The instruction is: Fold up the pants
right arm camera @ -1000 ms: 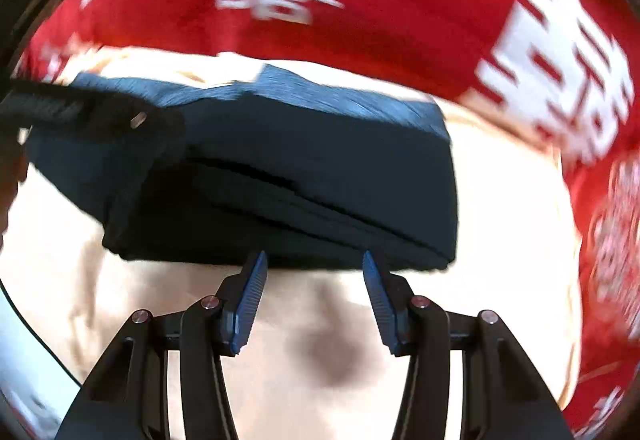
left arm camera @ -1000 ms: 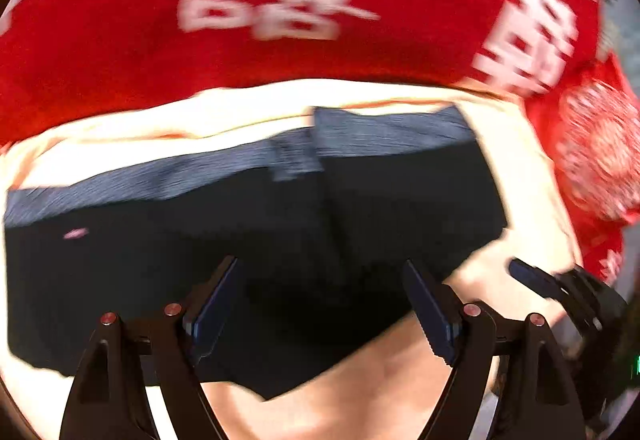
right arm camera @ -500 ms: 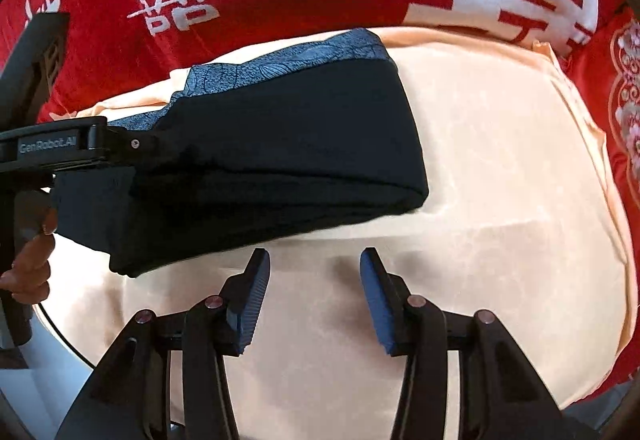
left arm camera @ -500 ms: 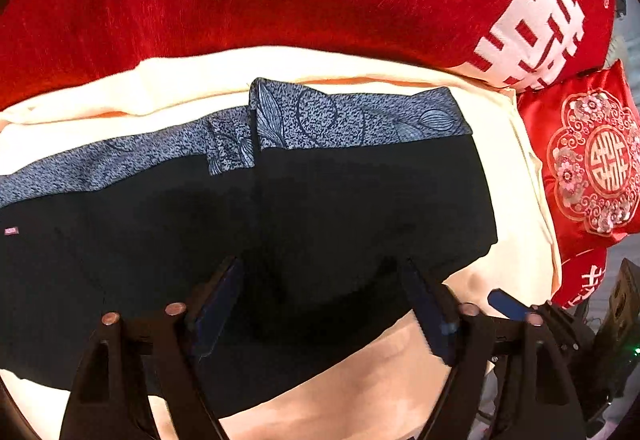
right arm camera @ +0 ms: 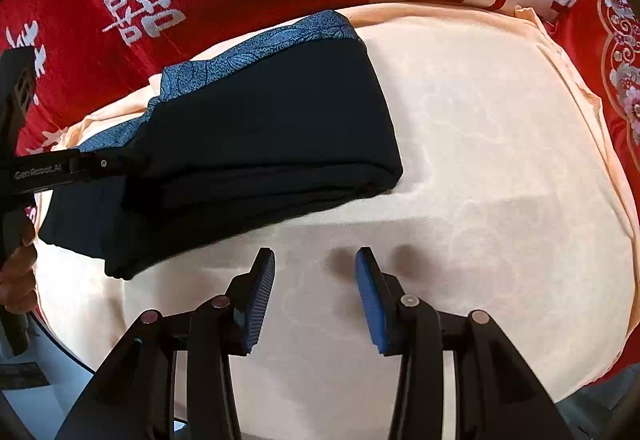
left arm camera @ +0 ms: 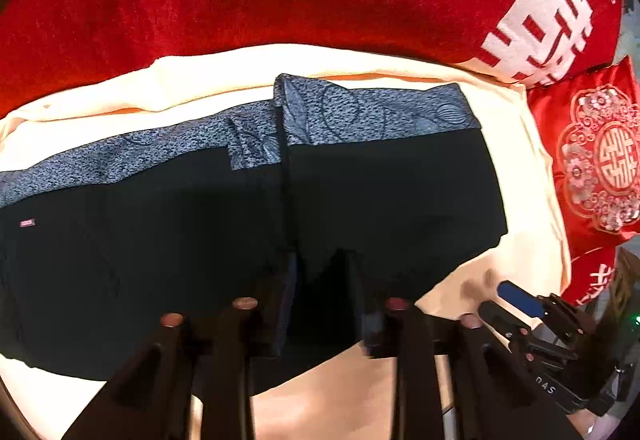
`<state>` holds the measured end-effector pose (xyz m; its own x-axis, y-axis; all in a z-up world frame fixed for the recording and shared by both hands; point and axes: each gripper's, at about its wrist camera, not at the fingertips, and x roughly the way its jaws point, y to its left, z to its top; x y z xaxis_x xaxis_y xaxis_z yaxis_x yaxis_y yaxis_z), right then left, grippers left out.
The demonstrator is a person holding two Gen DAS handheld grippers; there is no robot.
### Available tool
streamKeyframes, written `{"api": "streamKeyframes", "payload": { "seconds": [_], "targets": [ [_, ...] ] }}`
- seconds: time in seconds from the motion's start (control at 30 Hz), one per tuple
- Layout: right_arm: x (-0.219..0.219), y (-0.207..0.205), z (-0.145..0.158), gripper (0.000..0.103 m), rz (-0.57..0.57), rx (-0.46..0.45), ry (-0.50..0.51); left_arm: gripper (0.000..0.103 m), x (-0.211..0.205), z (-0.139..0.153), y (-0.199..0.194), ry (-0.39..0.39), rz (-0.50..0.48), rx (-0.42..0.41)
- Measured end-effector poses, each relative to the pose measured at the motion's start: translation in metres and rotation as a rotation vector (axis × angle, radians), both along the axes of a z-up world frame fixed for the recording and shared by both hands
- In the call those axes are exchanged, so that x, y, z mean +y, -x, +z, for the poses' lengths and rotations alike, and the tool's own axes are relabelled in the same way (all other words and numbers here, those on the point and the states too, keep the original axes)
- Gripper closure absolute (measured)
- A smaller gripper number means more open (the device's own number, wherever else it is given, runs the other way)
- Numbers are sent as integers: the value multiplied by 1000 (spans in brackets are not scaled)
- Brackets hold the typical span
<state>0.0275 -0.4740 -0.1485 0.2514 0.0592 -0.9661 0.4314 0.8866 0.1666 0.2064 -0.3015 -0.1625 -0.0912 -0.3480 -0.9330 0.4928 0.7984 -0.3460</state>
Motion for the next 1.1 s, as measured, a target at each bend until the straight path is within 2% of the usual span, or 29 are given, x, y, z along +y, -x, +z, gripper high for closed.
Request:
{"api": "streamKeyframes", "payload": {
  "seconds": [0.03,0.07,0.13,0.3,0.43,0.6,0.63,0.67,0.7,0.73,0.77,0.83,0.93,1.0,1.1],
  "targets": [
    [1,-1,0,57,1,-4,-1,32,1,2,0,2,8,-19],
    [1,-1,1,57,3,-6,-2,30,3,4,0,9,15,-37],
    [3,-2,1,57,9,-8,-3,30,5,5,-1,29,10,-26],
    [3,-3,-2,57,8,-4,-10,30,-4,-4,-3,19,-8,-1],
    [1,-2,-1,57,6,-3,-8,31,-8,2,1,52,-28,-8],
    [-5,-1,-3,57,-13,1,-15,31,-17,-2,6,39,-69,4],
    [-6,-2,-3,57,-15,0,-16,36,-19,-5,5,37,-65,13],
    [-6,-2,-3,57,-14,-1,-15,49,-21,-7,5,39,-59,22],
    [-6,-2,-3,57,-12,0,-13,55,-22,-10,4,31,-54,27],
    [-6,-3,-3,57,-11,1,-13,80,-23,-12,3,24,-49,32],
    [-7,-3,-4,57,-12,1,-13,95,-23,-14,3,32,-51,49],
    [-8,-3,-3,57,-19,-1,-13,95,-21,-10,4,70,-46,61],
    [-12,-2,1,57,-26,-3,-15,95,-13,10,12,131,-52,28],
    [-14,-3,4,57,-24,-7,-15,95,-5,18,17,127,-61,3],
    [-16,-8,9,57,-14,-26,-24,95,11,6,17,89,-50,18]
  ]
}}
